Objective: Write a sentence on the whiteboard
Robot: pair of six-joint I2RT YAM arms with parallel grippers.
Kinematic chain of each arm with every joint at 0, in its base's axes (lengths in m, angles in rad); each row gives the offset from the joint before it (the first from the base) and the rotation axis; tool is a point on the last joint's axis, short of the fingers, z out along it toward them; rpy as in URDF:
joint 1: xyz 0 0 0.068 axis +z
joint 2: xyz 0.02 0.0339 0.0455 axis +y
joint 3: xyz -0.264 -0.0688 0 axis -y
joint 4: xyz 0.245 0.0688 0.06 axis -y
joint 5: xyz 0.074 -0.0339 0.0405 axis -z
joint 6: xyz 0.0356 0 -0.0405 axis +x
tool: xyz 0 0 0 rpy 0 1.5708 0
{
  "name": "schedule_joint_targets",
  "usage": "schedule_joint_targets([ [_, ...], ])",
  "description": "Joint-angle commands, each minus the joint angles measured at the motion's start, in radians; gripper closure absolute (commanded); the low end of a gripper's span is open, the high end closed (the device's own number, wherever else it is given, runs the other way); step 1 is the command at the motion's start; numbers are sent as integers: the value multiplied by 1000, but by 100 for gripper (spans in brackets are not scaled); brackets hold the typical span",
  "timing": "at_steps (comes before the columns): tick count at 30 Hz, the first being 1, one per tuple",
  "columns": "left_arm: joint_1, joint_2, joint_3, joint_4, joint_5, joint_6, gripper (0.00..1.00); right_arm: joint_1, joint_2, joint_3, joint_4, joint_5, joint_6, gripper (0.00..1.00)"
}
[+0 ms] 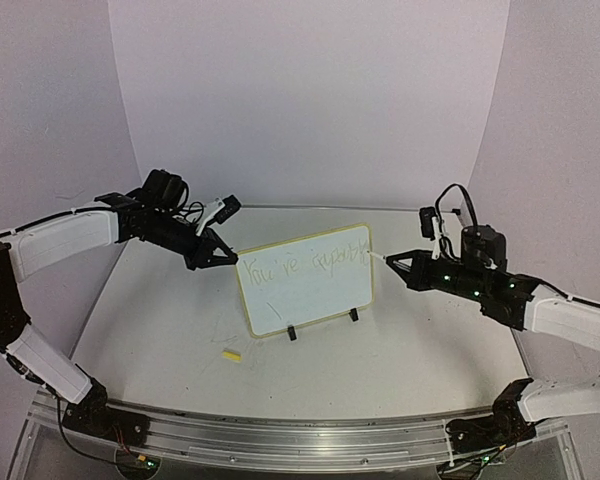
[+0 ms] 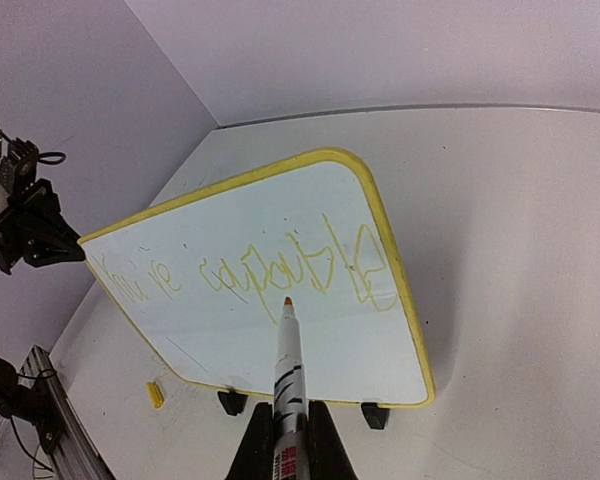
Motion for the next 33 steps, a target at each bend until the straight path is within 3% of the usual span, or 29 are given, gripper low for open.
schedule_joint_targets([
  [1,-16,-20,2,-20,-48,42,100,60,-2,51,7,-48,4,100],
  [6,-16,-31,0,-20,-48,43,100,198,65,62,102,-18,13,100],
  [12,-17,-32,-3,-20,-45,43,100,302,256,89,295,-34,45,100],
  [22,-21,-22,-2,-19,-46,43,100,372,567,210,470,-34,51,100],
  [33,-23,-10,0,-20,-44,43,100,389,739,281,524,-35,76,100],
])
